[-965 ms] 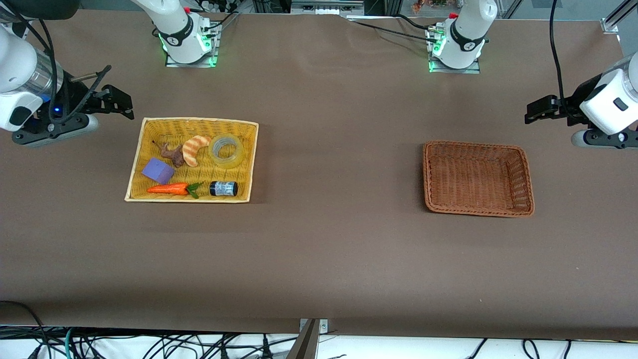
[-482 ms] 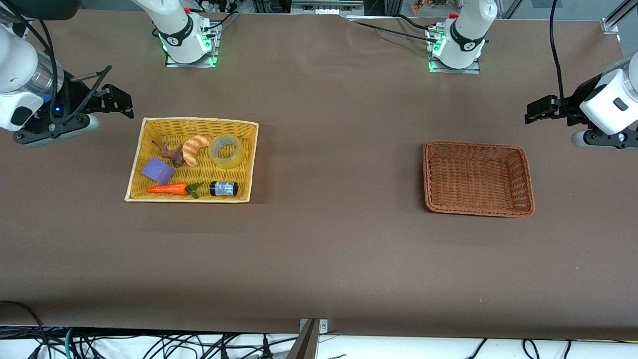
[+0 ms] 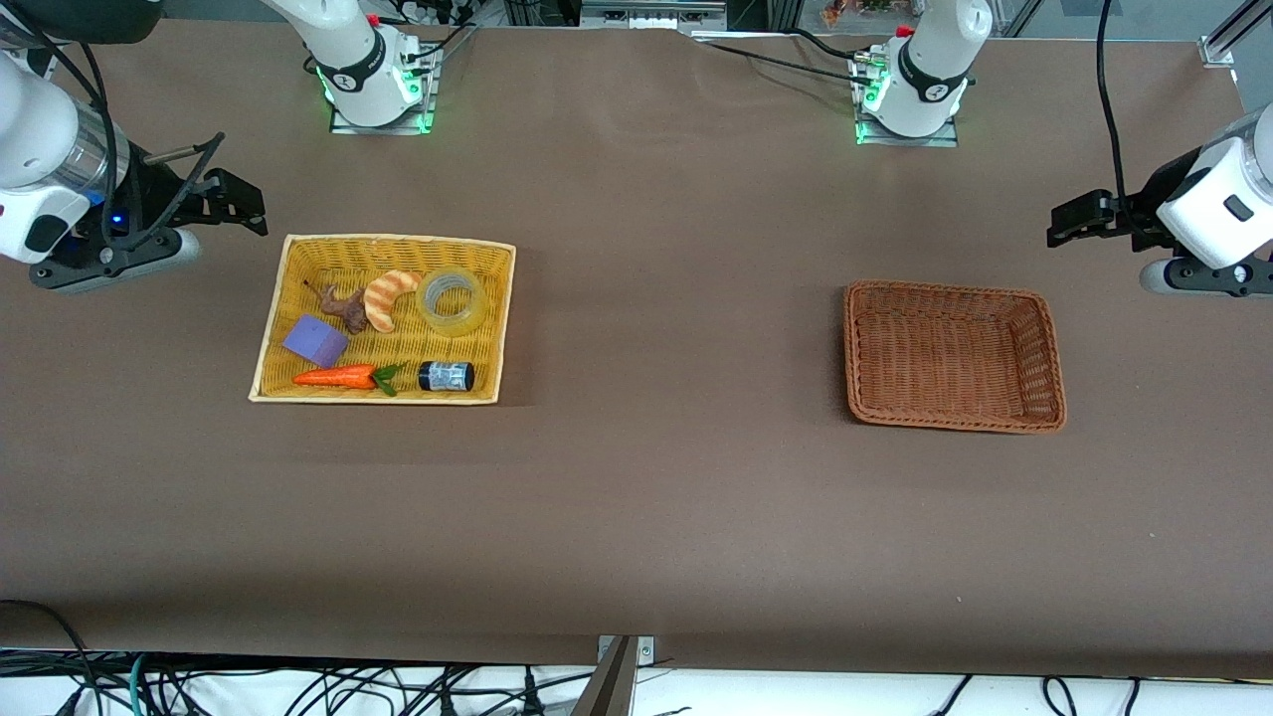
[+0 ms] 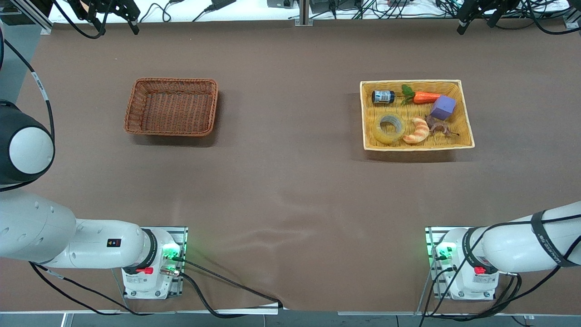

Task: Transfer tape with both arms

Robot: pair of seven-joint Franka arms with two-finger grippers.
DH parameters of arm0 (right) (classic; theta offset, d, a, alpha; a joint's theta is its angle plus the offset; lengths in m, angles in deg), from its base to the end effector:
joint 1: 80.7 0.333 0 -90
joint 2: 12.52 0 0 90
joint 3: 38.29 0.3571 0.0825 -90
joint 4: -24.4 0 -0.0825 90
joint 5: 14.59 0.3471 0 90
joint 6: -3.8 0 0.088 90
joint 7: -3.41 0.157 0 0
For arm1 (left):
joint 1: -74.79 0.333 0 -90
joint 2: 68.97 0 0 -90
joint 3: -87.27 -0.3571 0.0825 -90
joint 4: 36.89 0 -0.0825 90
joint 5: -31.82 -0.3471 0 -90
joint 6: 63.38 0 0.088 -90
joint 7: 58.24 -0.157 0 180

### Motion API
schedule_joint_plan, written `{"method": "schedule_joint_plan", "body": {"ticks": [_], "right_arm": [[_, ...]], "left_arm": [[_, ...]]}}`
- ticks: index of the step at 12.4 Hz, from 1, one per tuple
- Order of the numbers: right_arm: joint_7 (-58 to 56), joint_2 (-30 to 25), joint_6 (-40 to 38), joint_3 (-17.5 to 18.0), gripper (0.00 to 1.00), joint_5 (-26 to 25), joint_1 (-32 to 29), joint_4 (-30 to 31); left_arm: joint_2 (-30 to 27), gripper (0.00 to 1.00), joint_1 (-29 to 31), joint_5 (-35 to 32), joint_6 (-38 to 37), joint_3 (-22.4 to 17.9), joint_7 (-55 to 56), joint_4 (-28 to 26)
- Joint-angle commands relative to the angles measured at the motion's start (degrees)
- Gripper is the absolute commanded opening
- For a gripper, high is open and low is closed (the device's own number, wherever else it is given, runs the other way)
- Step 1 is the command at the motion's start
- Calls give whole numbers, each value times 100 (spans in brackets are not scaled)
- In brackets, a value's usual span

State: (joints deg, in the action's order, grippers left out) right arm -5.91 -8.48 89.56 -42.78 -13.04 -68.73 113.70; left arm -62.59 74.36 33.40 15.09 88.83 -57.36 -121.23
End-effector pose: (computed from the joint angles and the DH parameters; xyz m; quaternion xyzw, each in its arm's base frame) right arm 0.5200 0.0742 0.5784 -0.9871 -0.1458 0.0658 0.0118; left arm 0.5220 -0.0220 0.5849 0.9941 -0.0110 -0.1070 0.0126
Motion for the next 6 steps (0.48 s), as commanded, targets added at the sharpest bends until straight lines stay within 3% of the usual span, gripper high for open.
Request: {"method": "schedule_joint_plan", "body": {"ticks": [1, 6], "right_arm": [[9, -18, -95, 107, 100, -67, -107, -18], [26, -35, -130, 177, 100, -164, -98, 35]], "left_arm": [[-41, 100, 16, 141, 63, -15, -106, -65], [-41, 100, 16, 141, 63, -7, -106, -65]]}}
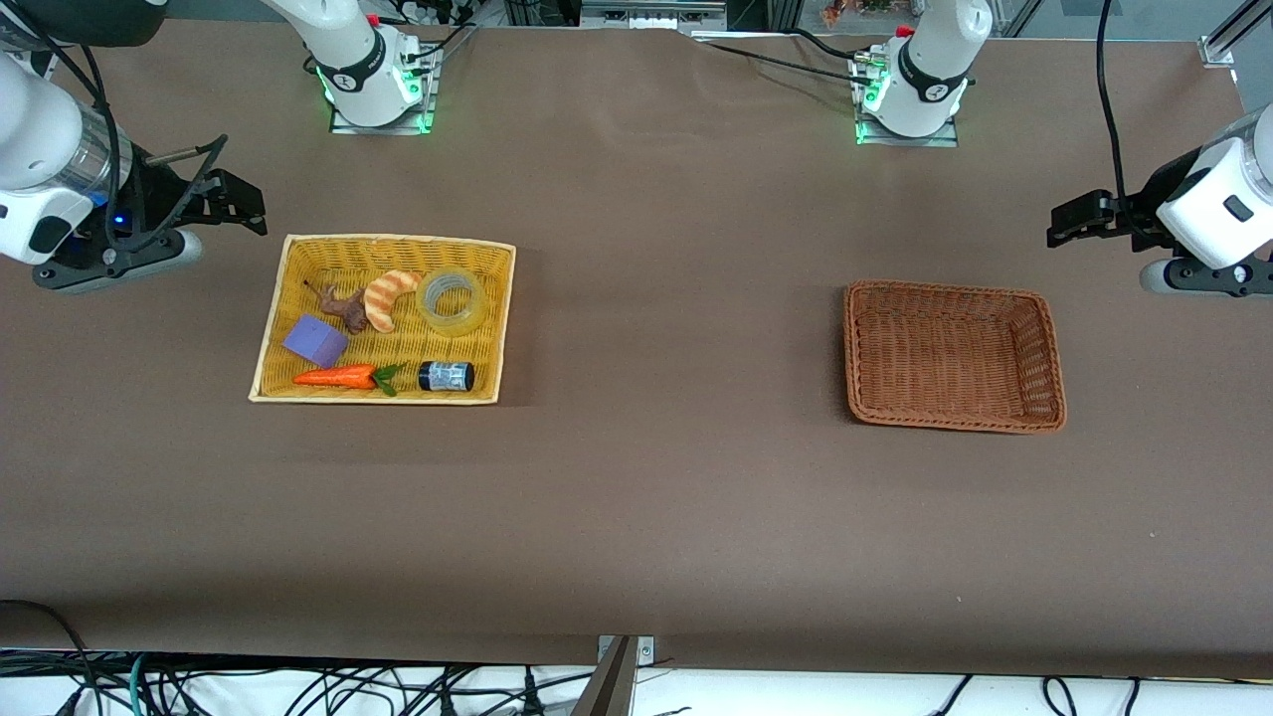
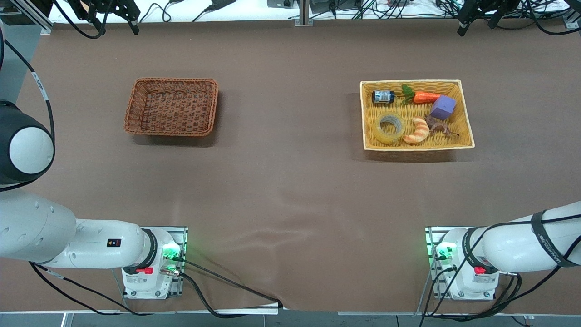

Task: Transfer tape with both arms

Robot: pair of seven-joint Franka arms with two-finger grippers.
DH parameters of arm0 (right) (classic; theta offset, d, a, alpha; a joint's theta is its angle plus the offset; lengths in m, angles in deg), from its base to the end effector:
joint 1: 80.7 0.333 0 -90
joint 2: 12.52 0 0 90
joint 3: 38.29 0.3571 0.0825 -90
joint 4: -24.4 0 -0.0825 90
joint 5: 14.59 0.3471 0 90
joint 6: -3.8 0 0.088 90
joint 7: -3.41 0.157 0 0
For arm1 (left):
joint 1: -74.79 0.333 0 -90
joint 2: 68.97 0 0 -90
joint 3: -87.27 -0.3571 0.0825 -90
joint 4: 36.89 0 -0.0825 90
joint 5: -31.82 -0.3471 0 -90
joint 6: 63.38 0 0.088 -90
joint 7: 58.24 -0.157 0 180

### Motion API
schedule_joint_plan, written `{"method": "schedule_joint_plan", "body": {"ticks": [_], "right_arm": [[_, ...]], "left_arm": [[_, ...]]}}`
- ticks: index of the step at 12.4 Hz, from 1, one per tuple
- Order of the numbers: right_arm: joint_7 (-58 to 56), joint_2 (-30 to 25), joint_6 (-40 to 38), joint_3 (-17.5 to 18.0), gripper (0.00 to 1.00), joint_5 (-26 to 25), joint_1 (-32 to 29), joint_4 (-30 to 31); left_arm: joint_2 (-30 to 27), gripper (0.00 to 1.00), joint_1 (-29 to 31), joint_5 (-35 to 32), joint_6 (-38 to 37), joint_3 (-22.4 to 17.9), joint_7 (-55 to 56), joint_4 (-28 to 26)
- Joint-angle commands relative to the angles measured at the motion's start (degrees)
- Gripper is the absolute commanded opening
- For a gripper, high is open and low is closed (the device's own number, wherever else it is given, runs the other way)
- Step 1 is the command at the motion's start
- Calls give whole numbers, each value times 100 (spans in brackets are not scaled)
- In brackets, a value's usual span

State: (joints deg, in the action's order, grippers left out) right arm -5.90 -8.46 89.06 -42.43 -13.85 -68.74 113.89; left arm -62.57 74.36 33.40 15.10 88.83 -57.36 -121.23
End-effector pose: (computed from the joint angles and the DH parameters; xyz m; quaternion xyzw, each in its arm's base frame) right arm 0.5182 0.0747 0.5763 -0.9863 -0.1485 0.0721 0.0048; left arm 0.5221 -0.0220 0.5847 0.9941 -0.0110 -0.1071 0.0126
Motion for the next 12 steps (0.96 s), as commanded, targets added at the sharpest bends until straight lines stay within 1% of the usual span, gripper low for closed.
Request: {"method": "schedule_joint_plan", "body": {"ticks": [1, 7, 12], "right_arm": [[26, -37, -88, 142, 100, -83, -98, 16], [166, -28, -106, 142, 100, -83, -107, 103], [316, -20, -62, 221, 100, -83, -98, 183]], "left_arm": [[-43, 100, 16, 133, 62, -15, -106, -65], [-43, 100, 16, 133, 62, -15, -106, -56], [-43, 100, 16, 133, 62, -15, -106, -65]]}}
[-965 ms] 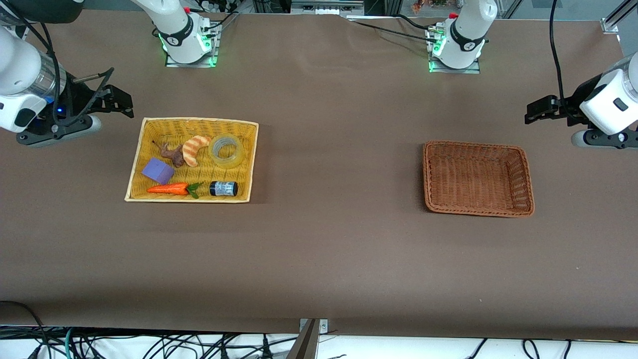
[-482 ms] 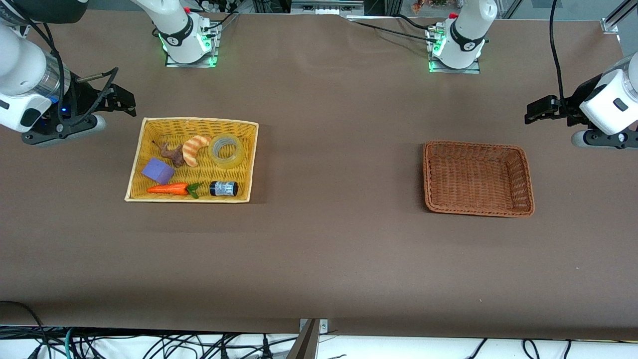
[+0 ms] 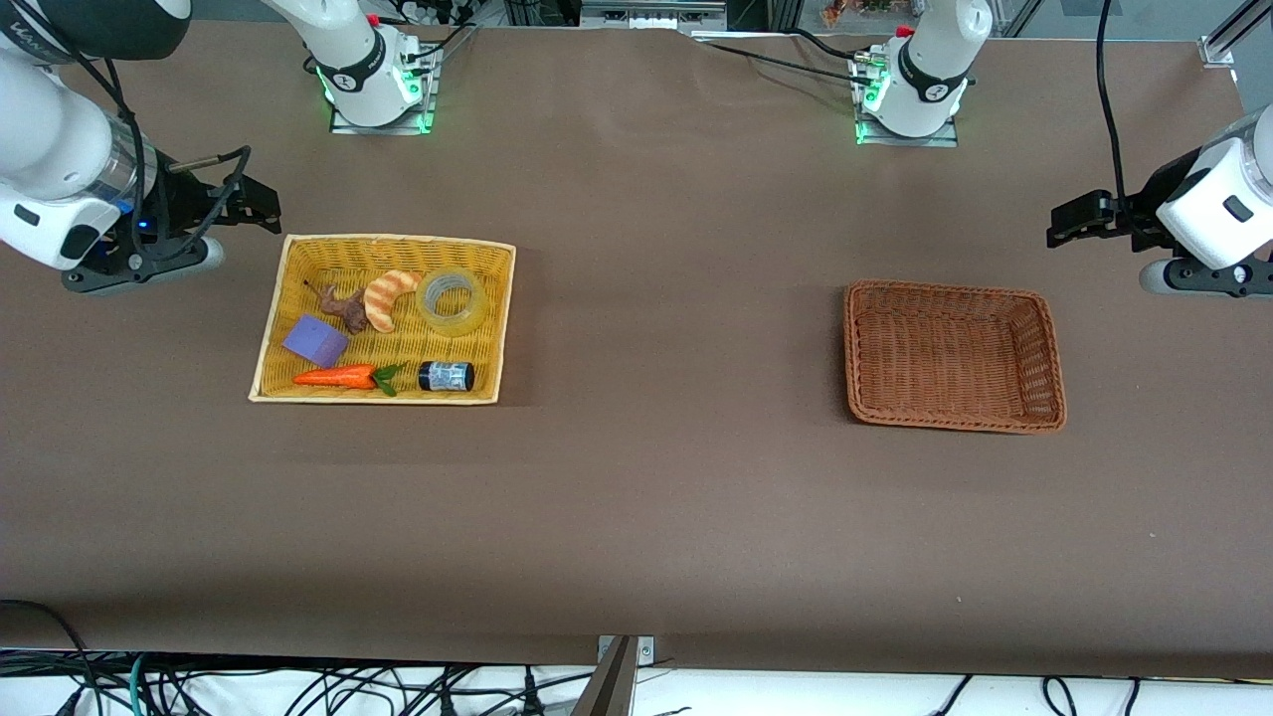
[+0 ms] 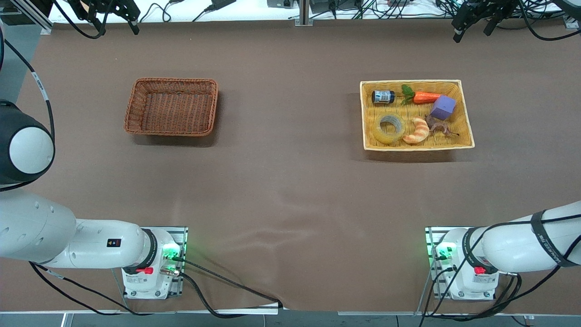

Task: Transfer tape with both arms
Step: 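Reach the right gripper down to the tape roll and grasp it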

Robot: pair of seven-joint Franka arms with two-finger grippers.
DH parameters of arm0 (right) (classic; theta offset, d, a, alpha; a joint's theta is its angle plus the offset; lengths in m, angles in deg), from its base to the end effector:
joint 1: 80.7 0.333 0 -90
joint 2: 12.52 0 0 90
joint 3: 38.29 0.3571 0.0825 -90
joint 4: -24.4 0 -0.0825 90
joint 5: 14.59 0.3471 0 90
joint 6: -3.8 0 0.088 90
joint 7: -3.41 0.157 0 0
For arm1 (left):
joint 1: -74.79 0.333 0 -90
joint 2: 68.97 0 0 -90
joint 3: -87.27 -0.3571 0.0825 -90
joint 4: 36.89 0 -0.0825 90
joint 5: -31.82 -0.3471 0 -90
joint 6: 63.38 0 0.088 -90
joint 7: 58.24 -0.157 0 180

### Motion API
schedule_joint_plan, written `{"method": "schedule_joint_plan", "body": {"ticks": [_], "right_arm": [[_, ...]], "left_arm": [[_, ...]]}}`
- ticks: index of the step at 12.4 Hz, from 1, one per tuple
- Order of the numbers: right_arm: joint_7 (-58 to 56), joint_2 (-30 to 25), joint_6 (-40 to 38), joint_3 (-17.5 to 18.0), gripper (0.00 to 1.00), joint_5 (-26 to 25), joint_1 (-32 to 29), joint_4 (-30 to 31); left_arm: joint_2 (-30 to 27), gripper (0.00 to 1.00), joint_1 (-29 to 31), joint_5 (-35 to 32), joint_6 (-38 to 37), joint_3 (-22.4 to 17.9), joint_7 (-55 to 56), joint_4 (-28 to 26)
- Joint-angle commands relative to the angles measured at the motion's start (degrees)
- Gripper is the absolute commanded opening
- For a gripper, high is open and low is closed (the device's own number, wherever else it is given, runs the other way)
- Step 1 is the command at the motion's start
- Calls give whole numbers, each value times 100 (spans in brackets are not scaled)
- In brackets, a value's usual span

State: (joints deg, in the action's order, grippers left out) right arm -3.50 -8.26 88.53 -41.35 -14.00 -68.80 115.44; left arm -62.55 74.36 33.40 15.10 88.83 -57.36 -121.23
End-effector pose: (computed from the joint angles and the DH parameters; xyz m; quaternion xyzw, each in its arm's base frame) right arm 0.5131 0.0825 0.5626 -0.9864 -0.1363 0.0921 0.0016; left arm 0.5222 -0.0220 0.5845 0.9941 -0.0110 -0.1073 0.0126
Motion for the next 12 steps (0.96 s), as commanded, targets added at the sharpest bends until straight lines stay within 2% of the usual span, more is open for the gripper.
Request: {"method": "schedule_joint_plan", "body": {"ticks": [1, 5, 9, 12], "right_arm": [[93, -13, 26, 113, 100, -59, -92, 63], [470, -4, 1034, 297, 100, -59, -92, 1045], [777, 67, 2764, 491, 100, -50, -92, 2477], [1392, 84, 3723, 833, 100, -50, -92, 3304]], "left_arm": [[-45, 100, 16, 133, 62, -15, -106, -65], [-45, 100, 16, 133, 62, -15, -106, -65], [-45, 100, 25, 141, 62, -15, -114, -38], [-36, 100, 34, 141, 62, -15, -114, -47]]}}
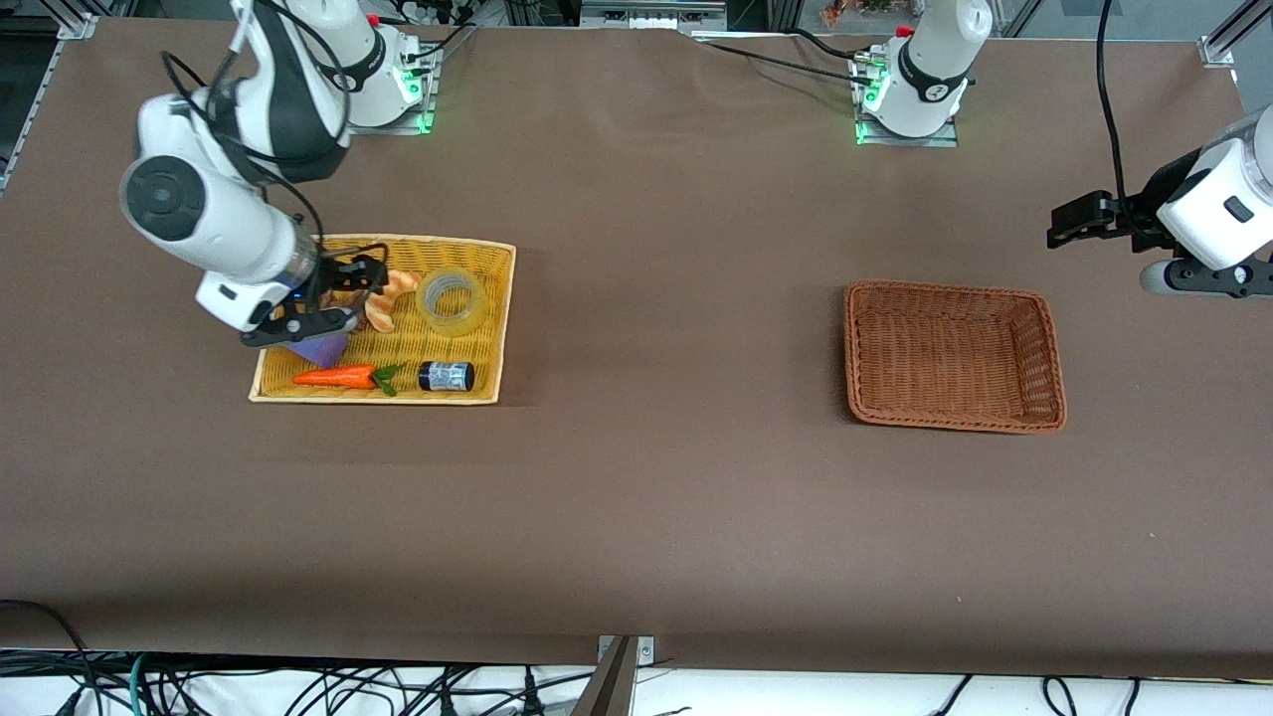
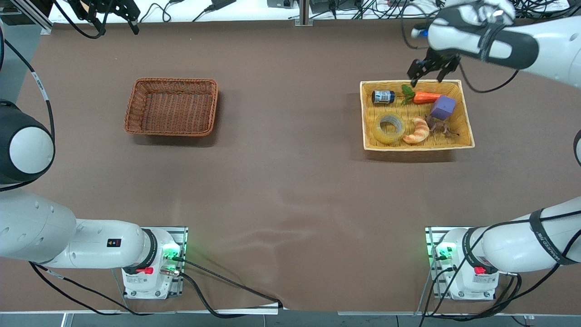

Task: Transfer tape with both arms
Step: 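Reach the right gripper down to the tape roll and grasp it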

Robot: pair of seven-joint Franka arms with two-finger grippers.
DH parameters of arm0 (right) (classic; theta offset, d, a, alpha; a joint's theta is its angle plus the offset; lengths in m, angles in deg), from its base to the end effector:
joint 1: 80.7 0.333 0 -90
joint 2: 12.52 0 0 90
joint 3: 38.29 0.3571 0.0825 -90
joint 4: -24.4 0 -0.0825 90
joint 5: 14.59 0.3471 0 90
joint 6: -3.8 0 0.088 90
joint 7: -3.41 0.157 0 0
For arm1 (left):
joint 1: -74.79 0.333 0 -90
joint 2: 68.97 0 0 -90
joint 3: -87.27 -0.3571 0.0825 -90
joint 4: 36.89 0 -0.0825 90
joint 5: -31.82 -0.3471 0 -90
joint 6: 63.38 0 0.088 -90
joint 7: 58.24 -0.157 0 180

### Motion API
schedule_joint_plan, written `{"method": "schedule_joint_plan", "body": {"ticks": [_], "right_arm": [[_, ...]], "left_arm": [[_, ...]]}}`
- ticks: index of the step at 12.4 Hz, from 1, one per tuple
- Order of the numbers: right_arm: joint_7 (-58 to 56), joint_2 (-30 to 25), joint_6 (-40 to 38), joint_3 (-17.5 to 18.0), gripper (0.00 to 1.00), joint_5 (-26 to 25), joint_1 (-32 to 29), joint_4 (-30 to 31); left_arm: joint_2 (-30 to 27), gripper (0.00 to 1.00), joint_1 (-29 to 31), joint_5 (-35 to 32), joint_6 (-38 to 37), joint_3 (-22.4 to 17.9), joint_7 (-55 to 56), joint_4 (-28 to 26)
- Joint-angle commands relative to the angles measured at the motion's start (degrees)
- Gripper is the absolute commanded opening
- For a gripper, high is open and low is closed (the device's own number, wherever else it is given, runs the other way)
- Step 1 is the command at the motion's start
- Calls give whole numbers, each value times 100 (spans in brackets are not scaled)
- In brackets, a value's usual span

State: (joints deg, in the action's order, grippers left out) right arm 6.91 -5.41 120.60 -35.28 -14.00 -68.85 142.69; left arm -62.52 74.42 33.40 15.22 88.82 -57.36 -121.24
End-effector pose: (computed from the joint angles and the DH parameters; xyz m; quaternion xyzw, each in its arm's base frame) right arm 0.5028 0.1340 0.3750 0.9925 0.0961 -0.0752 0.0044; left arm 0.5227 -0.0214 0.5843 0.9942 -0.0104 -0.1066 0.0126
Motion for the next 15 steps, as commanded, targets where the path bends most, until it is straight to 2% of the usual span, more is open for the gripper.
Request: {"method": "schedule_joint_plan", "body": {"ticks": [1, 3, 5, 10, 11, 12, 15], "right_arm": [[371, -201, 937, 287, 100, -50, -87, 912], [537, -114, 1886, 358, 100, -50, -78, 1536], [748, 87, 2573, 490, 100, -50, -78, 1889], [810, 448, 3348, 560, 100, -50, -60, 2242], [810, 519, 3393, 560, 96, -50, -60, 2233], [810, 537, 3420, 560, 80, -67, -60, 2233], [801, 659, 3533, 560, 25, -68, -60, 2233]], "left_arm": [[-39, 100, 28, 141, 50, -15, -114, -47], [-4, 100, 2, 141, 50, -15, -114, -47], [5, 100, 2, 141, 50, -15, -114, -47], [5, 100, -7, 141, 50, -6, -106, -38], [5, 100, -16, 141, 50, -6, -114, -38], [5, 100, -16, 185, 50, -6, -114, -38], [23, 100, 11, 308, 50, -15, -106, -38]]}}
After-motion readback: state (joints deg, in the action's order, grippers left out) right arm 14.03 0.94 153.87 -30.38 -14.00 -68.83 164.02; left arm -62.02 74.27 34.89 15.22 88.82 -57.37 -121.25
